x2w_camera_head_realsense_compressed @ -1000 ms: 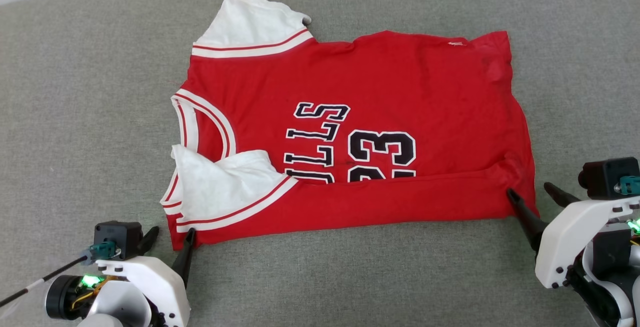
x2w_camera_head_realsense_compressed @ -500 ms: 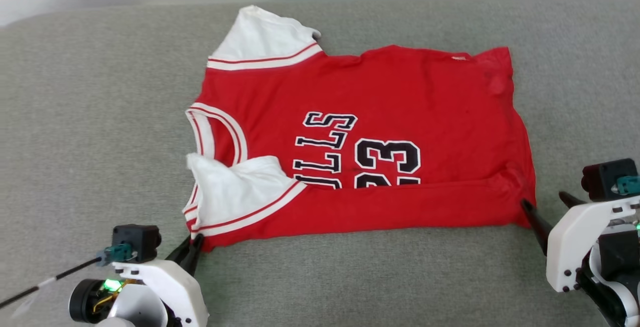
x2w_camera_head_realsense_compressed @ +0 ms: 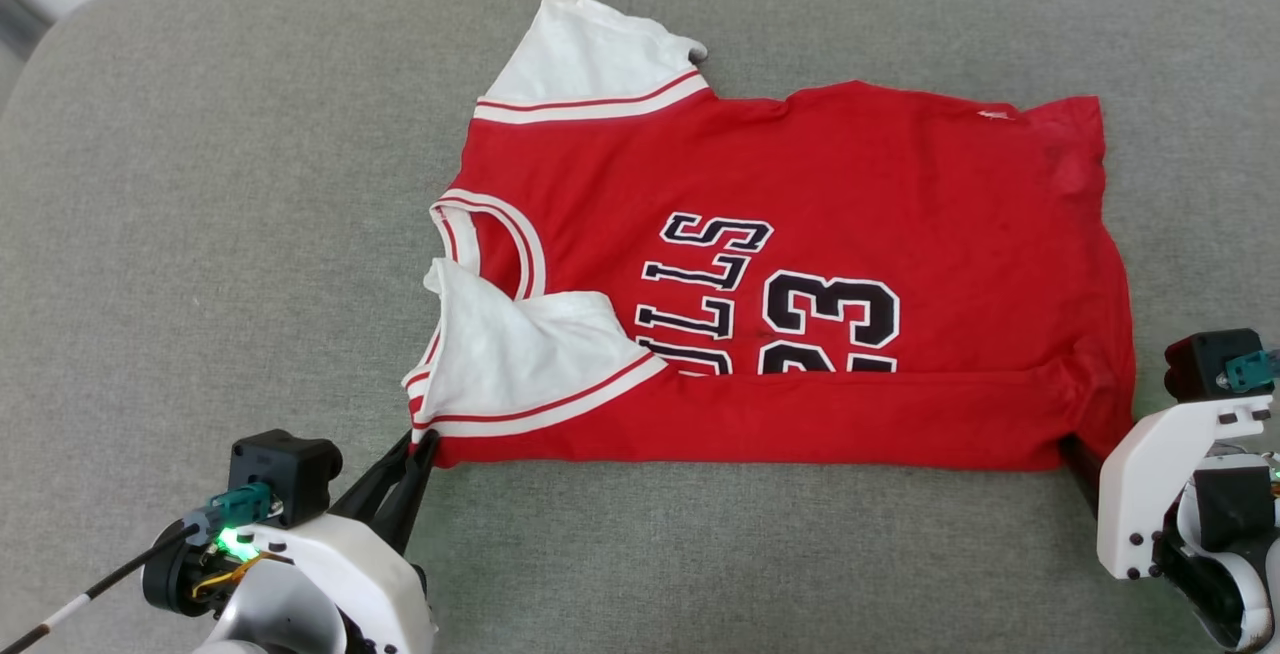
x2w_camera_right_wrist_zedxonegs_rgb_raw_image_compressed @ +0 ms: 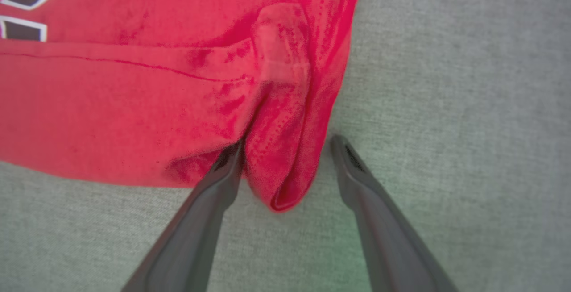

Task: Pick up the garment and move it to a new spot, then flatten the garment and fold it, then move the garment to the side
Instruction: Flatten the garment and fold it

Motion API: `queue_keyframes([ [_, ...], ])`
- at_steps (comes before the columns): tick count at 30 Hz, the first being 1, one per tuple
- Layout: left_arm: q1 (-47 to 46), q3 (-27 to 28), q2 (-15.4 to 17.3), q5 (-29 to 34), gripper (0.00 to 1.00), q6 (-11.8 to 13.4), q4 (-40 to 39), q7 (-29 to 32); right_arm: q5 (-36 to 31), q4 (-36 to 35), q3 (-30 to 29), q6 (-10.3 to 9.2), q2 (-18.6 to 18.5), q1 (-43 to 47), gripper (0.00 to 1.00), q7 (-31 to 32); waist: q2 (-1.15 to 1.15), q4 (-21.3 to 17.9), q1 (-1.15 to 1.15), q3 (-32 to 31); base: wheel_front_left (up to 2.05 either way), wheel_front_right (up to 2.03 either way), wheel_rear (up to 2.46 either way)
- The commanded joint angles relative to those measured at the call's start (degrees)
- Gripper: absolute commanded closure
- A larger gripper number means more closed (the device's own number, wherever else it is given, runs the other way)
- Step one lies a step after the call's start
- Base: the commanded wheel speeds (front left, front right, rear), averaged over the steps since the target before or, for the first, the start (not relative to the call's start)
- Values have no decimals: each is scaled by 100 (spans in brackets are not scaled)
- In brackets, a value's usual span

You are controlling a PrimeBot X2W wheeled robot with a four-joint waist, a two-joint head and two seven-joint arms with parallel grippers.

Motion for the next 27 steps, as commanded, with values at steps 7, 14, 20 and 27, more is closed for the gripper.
queue_keyframes([
  [7, -9, -110, 13, 20, 100, -57, 15, 38, 179, 530, 339, 8, 50, 143, 87, 151, 0, 113, 0, 195, 0, 0, 0],
  [14, -30, -225, 107, 26, 100, -222, 379, 71, 209, 652, 281, -1, -102, 137, 100, -46, 0, 24, 0, 59, 0, 0, 0],
  [20, 236, -196, 264, -42, 100, -233, 453, 100, 409, 213, 286, -2, -338, 205, 100, -194, 0, -110, 0, -345, 0, 0, 0],
  [27, 889, -235, 473, -165, 100, -109, 217, 217, 552, -398, 137, -2, -578, 816, 100, 38, 0, -194, 0, -783, 0, 0, 0],
])
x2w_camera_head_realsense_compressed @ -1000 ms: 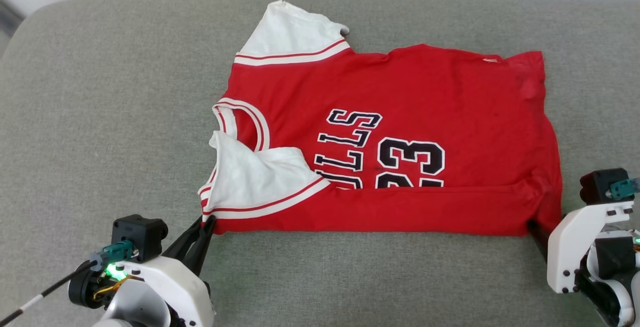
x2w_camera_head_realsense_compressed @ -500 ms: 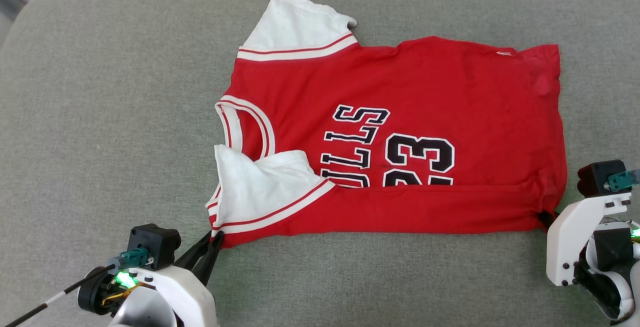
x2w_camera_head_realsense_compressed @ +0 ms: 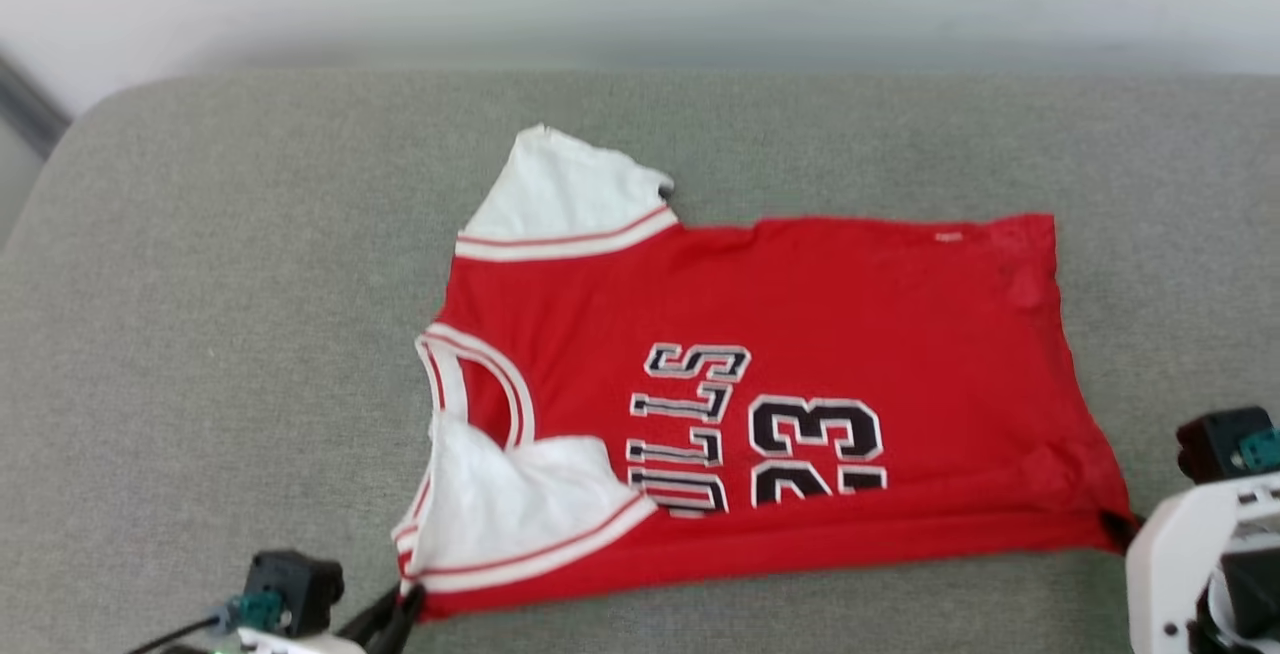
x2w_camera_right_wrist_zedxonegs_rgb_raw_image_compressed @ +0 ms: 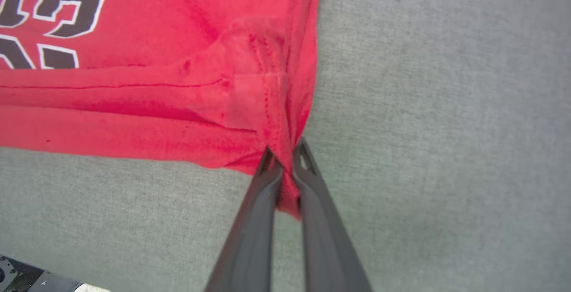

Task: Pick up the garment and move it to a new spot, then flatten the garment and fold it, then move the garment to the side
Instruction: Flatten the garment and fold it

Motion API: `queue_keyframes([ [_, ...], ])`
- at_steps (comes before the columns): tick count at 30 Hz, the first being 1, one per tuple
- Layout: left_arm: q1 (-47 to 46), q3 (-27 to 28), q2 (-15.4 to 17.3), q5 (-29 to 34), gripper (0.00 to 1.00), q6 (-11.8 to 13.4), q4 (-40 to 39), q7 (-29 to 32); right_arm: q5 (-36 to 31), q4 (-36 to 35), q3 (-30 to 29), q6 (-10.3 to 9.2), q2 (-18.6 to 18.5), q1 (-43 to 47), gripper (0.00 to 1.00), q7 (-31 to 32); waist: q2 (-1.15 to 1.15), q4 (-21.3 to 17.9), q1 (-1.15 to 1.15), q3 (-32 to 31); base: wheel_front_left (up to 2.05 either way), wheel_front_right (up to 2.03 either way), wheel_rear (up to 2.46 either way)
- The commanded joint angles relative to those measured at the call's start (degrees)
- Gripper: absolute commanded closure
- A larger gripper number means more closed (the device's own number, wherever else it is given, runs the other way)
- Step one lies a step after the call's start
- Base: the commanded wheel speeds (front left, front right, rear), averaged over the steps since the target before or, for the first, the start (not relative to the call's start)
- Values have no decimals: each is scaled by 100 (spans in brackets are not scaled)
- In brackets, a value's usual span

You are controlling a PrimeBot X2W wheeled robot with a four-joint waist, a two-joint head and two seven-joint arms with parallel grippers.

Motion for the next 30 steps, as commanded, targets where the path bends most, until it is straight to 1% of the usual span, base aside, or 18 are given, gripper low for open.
queue_keyframes([
  [1, 180, -14, 55, -38, 100, 51, -46, 46, -5, -102, -77, -5, -76, 213, 100, 54, 0, -44, 0, -135, 0, 0, 0],
  [5, 455, -100, 92, -82, 100, 80, -62, 87, 16, -253, -262, -5, -32, 655, 100, 190, 0, -45, 0, -192, 0, 0, 0],
  [8, 542, -127, -27, -195, 100, 88, 27, 62, -33, -205, -356, -6, -11, 908, 100, 274, 0, -35, 0, -204, 0, 0, 0],
  [10, 559, -116, -154, -333, 100, 47, 109, 34, -81, -131, -361, -6, 3, 993, 100, 272, 0, -42, 0, -198, 0, 0, 0],
  [15, 437, -232, -231, -319, 100, -85, 377, -50, -97, 125, -287, -6, 90, 953, 100, 135, 0, -62, 0, -182, 0, 0, 0],
  [16, 408, -238, -236, -299, 100, -109, 435, -73, -90, 162, -245, -5, 108, 918, 53, 79, 0, -68, 0, -185, 0, 0, 0],
  [17, 376, -224, -246, -261, 59, -108, 496, -131, -76, 209, -226, -4, 139, 877, 0, 40, 0, -73, 0, -192, 0, 0, 0],
  [18, 339, -214, -246, -216, 0, -114, 550, -201, -78, 254, -199, -4, 154, 840, 0, -5, 0, -79, 0, -202, 0, 0, 0],
  [20, 239, -171, -289, -127, 0, -122, 641, -432, -80, 291, -141, -3, 184, 779, 0, -112, 0, -88, 0, -257, 0, 0, 0],
  [22, 178, -46, -445, -216, 0, -113, 675, -727, -34, 286, -189, -3, 226, 687, 0, -294, 0, -95, 0, -315, 0, 0, 0],
  [25, 27, 166, -521, -168, 0, -130, 675, -1209, 51, 144, -194, -3, 255, 526, 0, -617, 0, -111, 0, -398, 0, 0, 0],
  [28, -130, 348, -600, 12, 0, -76, 620, -1795, 122, -112, -220, -3, 282, 320, 0, -1139, 0, -139, 0, -465, 0, 0, 0],
  [30, -232, 460, -647, 168, 0, -55, 569, -2241, 55, -232, -440, -5, 385, 158, 0, -1590, 0, -160, 0, -503, 0, 0, 0],
])
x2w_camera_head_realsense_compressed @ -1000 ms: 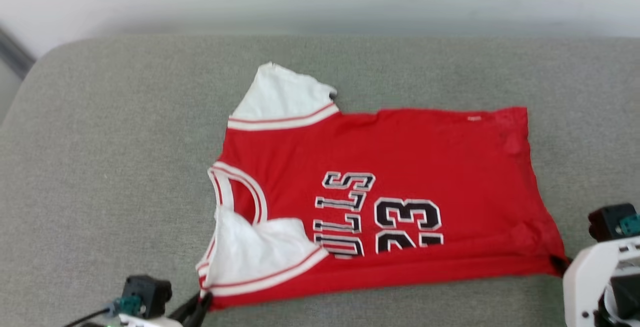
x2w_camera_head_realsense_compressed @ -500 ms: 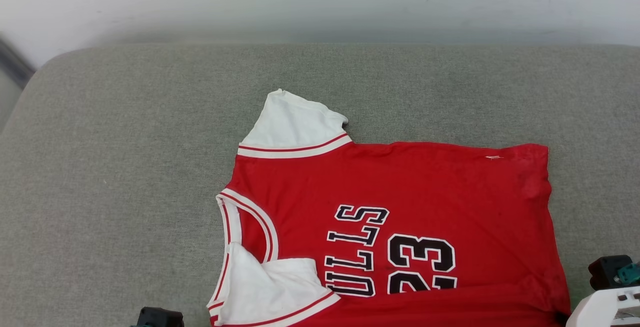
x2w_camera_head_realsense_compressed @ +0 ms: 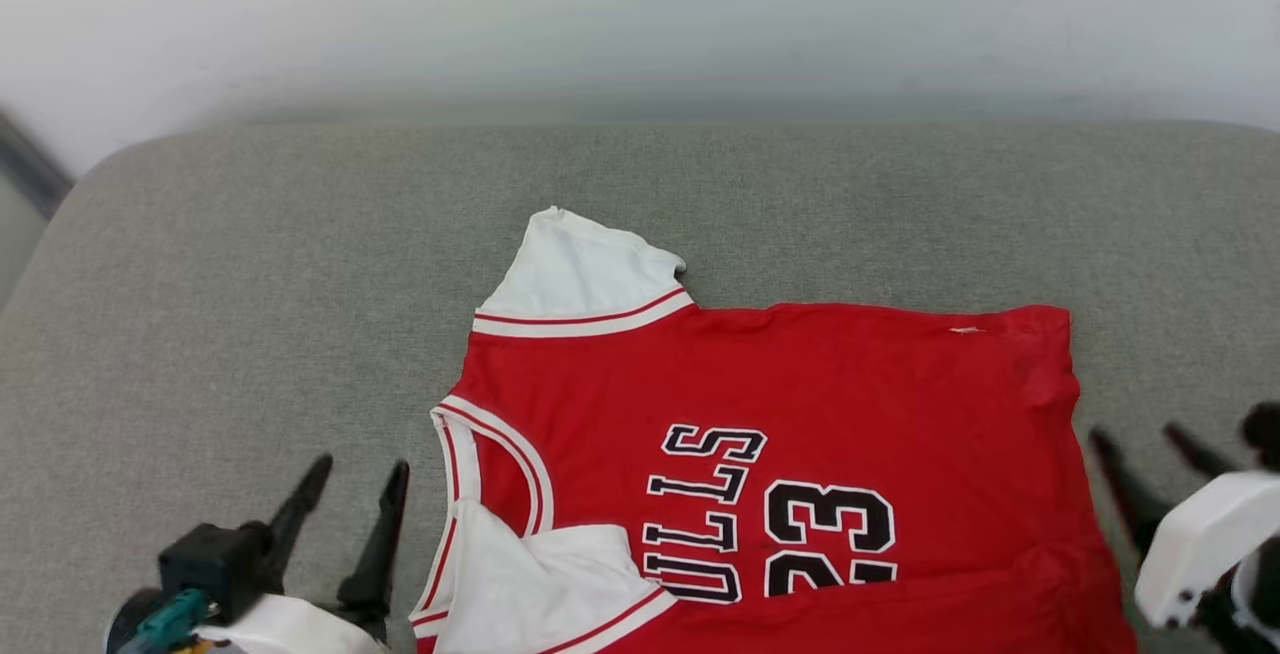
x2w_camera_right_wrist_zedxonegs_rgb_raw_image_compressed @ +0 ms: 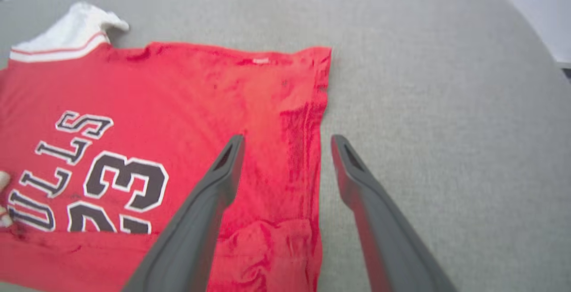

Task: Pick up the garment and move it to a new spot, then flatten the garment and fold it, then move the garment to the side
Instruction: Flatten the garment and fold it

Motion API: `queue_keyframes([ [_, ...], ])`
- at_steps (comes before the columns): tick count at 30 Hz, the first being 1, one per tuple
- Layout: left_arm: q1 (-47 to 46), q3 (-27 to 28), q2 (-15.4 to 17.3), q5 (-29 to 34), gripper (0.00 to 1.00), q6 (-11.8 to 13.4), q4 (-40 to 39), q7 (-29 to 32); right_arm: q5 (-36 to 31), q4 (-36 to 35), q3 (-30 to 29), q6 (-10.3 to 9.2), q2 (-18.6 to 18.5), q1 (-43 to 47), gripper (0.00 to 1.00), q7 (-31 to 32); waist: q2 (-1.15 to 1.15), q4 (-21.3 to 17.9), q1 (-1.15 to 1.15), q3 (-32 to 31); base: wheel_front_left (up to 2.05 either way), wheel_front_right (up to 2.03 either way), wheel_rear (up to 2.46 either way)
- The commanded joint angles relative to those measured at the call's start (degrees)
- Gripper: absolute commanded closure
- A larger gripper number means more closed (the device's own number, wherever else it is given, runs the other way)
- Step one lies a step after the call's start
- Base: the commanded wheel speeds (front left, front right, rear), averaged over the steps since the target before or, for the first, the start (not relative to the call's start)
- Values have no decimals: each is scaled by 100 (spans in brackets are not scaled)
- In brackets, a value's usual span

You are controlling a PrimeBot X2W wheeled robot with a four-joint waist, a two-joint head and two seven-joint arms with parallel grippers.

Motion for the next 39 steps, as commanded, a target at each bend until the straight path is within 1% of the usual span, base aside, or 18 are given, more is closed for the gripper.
queue_keyframes([
  [1, -132, 142, -97, 119, 0, 71, -43, -358, -75, -64, -264, -4, 192, -184, 0, -385, 0, -30, 0, -43, 0, 0, 0],
  [3, -189, 314, -216, 275, 0, 165, -108, -581, -147, -132, -324, -3, 344, -284, 0, -771, 0, -48, 0, -84, 0, 0, 0],
  [5, -199, 488, -385, 423, 0, 250, -191, -665, -158, -229, -306, -4, 430, -354, 0, -1159, 0, -60, 0, -101, 0, 0, 0],
  [7, -210, 720, -577, 600, 0, 287, -337, -692, -145, -317, -291, -4, 510, -367, 0, -1554, 0, -67, 0, -106, 0, 0, 0],
  [8, -206, 828, -676, 708, 0, 268, -418, -696, -171, -355, -272, -4, 522, -361, 0, -1741, 0, -71, 0, -107, 0, 0, 0],
  [10, -126, 995, -865, 898, 0, 165, -517, -691, -215, -421, -260, -4, 583, -359, 0, -2113, 0, -89, 0, -92, 0, 0, 0],
  [13, -99, 1150, -1000, 1144, 0, -8, -499, -689, -287, -488, -212, -4, 672, -378, 0, -2512, 0, -140, 0, -16, 0, 0, 0],
  [15, -147, 1199, -1045, 1195, 0, -56, -475, -689, -314, -515, -181, -4, 697, -385, 0, -2625, 0, -160, 0, 21, 0, 0, 0],
  [18, -368, 1305, -1151, 1179, 0, -272, -382, -690, -418, -578, -75, -4, 762, -413, 0, -2871, 0, -241, 0, 170, 0, 0, 0],
  [19, -465, 1326, -1142, 1173, 0, -350, -342, -690, -448, -600, -45, -4, 781, -429, 0, -2933, 0, -274, 0, 228, 0, 0, 0],
  [23, -1024, 1287, -962, 1128, 0, -659, -100, -585, -528, -694, 8, -4, 916, -496, 0, -3105, 0, -434, 0, 535, 0, 0, 0],
  [25, -1403, 1234, -812, 1109, 0, -823, 29, -338, -535, -732, 32, -4, 981, -547, 0, -3159, 0, -527, 0, 723, 0, 0, 0],
  [28, -2076, 1172, -573, 996, 0, -1050, 259, 190, -578, -712, 76, -4, 1036, -625, 0, -3192, 0, -680, 0, 1021, 0, 0, 0],
  [30, -2545, 1077, -364, 967, 0, -1184, 436, 626, -600, -664, 74, -4, 1058, -698, 0, -3239, 0, -790, 0, 1213, 0, 0, 0],
  [33, -3222, 923, -105, 681, 0, -1328, 702, 1442, -565, -609, 128, -4, 1102, -833, 0, -3338, 0, -991, 0, 1487, 0, 0, 0],
  [36, -3894, 759, 248, 402, 0, -1413, 989, 2338, -535, -553, 212, -3, 1151, -932, 0, -3441, 0, -1189, 0, 1759, 0, 0, 0],
  [39, -4479, 633, 538, 48, 0, -1436, 1256, 3349, -586, -462, 311, -4, 1167, -1007, 0, -3546, 0, -1366, 0, 1980, 0, 0, 0],
])
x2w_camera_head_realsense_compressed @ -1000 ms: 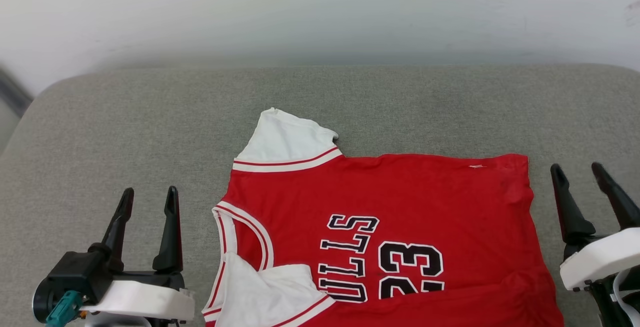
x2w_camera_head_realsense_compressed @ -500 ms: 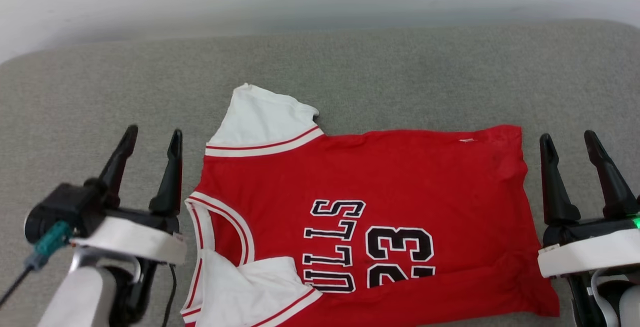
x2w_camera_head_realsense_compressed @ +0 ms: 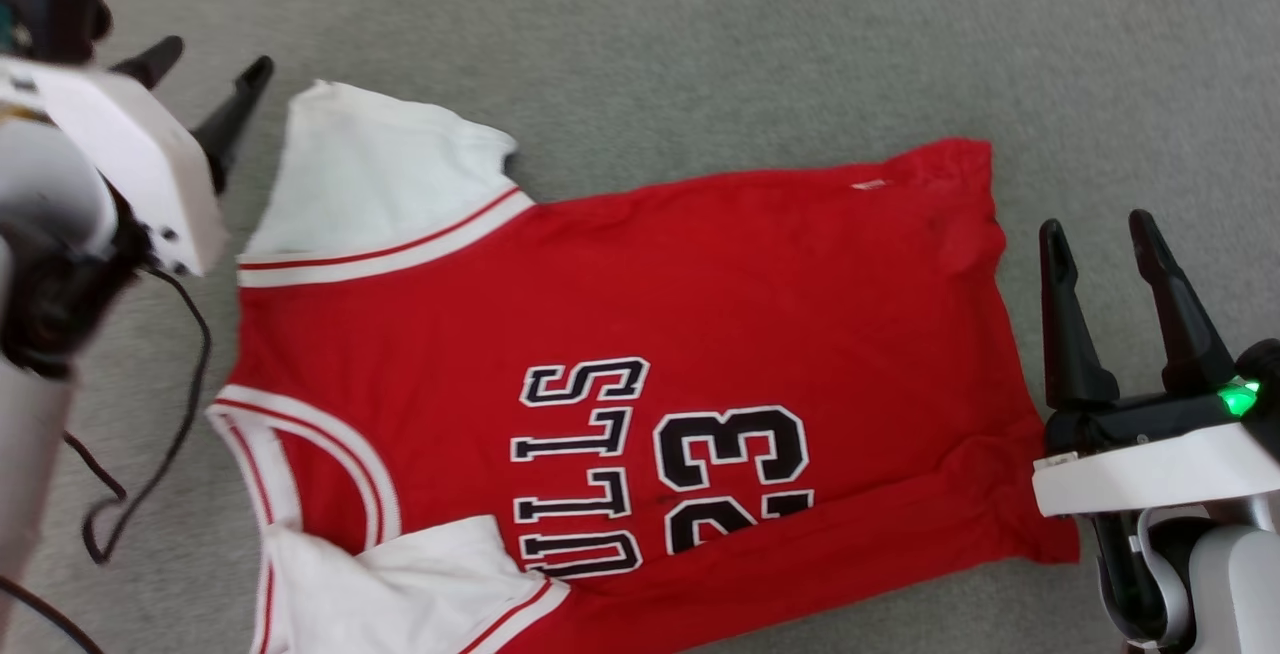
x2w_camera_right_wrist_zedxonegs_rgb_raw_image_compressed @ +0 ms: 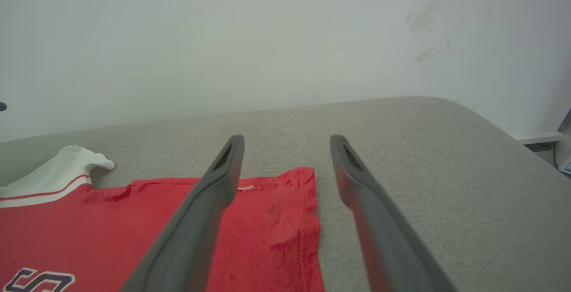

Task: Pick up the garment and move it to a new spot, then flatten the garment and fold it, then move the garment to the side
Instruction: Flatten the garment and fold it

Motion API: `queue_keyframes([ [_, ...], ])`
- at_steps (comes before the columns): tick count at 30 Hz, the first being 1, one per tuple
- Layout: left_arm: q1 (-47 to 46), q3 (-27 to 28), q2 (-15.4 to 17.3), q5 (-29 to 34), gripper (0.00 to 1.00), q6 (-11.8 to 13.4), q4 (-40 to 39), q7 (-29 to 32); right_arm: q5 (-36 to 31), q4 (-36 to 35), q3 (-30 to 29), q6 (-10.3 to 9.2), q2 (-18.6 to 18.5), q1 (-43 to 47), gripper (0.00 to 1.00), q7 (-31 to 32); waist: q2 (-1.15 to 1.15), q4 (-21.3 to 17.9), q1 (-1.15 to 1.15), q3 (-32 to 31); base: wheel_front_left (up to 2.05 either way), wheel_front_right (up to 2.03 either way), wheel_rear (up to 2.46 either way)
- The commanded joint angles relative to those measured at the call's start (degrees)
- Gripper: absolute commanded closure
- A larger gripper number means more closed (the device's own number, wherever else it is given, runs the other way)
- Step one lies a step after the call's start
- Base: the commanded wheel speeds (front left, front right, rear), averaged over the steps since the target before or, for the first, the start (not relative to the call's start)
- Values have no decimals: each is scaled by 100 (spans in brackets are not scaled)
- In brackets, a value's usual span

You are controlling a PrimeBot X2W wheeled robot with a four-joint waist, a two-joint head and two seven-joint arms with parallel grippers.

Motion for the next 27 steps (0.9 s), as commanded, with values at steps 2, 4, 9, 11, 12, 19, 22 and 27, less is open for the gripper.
queue_keyframes([
  [2, -407, -66, 177, -273, 0, -25, 142, 732, -35, 49, 34, -2, 40, -149, 0, -95, 0, -363, -1, 403, 0, 0, 0],
  [4, -727, -140, 362, -469, 0, -28, 250, 1414, -8, 77, 42, -2, 54, -209, 0, -151, 0, -456, -1, 549, 0, 0, 0],
  [9, -1304, -266, 591, -725, 0, -24, 414, 2495, 36, 186, 125, -2, 96, -330, 0, -278, 0, -653, -1, 813, 0, 0, 0],
  [11, -1417, -374, 678, -703, 0, -25, 434, 2817, 42, 248, 162, -2, 118, -356, 0, -328, 0, -712, -1, 893, 0, 0, 0],
  [12, -1457, -415, 715, -685, 0, -12, 451, 2950, 44, 280, 183, -2, 128, -371, 0, -358, 0, -739, -1, 931, 0, 0, 0],
  [19, -1578, -608, 897, -467, 0, 86, 641, 3320, 91, 467, 284, -2, 177, -459, 0, -505, 0, -879, -1, 1134, 0, 0, 0],
  [22, -1492, -770, 928, -358, 0, 57, 713, 3337, 47, 531, 323, -2, 188, -494, 0, -538, 0, -897, -1, 1173, 0, 0, 0],
  [27, -1294, -928, 814, -494, 100, 11, 802, 3308, -86, 574, 350, -2, 87, -556, 0, -500, 0, -851, -1, 1162, 0, 0, 0],
])
